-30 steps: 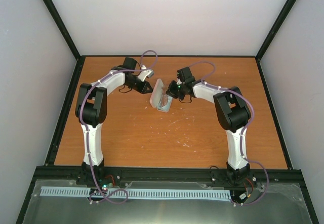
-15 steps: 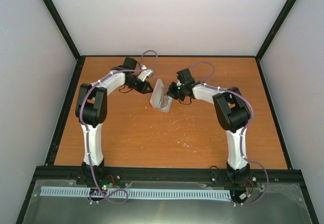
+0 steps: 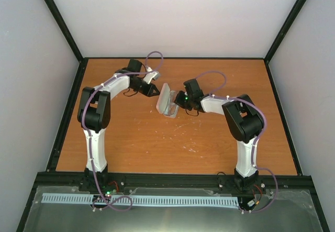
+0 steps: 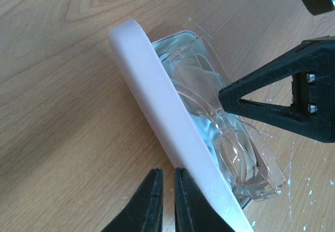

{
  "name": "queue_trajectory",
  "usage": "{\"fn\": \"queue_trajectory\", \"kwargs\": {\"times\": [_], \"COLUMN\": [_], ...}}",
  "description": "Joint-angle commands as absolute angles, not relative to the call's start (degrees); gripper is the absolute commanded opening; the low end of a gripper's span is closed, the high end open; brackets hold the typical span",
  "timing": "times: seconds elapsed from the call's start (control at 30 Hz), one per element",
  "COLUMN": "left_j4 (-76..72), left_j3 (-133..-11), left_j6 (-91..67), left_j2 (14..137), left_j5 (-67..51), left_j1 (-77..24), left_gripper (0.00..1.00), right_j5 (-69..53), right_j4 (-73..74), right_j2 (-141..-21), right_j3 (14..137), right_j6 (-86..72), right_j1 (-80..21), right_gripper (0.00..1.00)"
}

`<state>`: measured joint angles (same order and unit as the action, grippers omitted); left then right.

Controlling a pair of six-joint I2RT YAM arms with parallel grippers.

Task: Organize the sunglasses
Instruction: Place the sunglasses in the sunglasses case.

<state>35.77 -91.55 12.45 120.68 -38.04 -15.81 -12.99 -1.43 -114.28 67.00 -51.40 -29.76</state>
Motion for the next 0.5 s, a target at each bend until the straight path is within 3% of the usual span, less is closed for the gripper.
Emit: {"fn": "queue_trajectory", "kwargs": {"times": [0.0, 0.17, 0.4, 0.47], "left_j4": [34.29, 33.88, 33.84, 33.76], "left_j3": [-91.7, -91.23, -91.62, -91.95], "left_j6": [11.19, 10.99, 11.25, 11.23], "left_j2": [117.96, 117.39, 117.31, 117.35], "left_j5": [-39.31, -39.14, -39.06, -39.09], "left_j1": [-16.34, -16.39, -16.44, -16.39], "left_gripper": [0.1, 0.1, 0.1, 0.1], "right_j5": [-12.79, -13.29, -11.69, -11.53], "right_j4": [-1.79, 2.14, 7.03, 7.67], "right_j2": [-116.25, -117.43, -116.05, -115.7], "right_j3": [67.96, 69.79, 71.43, 71.71], "right_j6": [-50.93, -50.06, -47.95, -47.42], "right_j1": [-30.81, -31.11, -31.12, -31.11], "right_gripper": [0.03, 0.04, 0.17, 0.27]}}
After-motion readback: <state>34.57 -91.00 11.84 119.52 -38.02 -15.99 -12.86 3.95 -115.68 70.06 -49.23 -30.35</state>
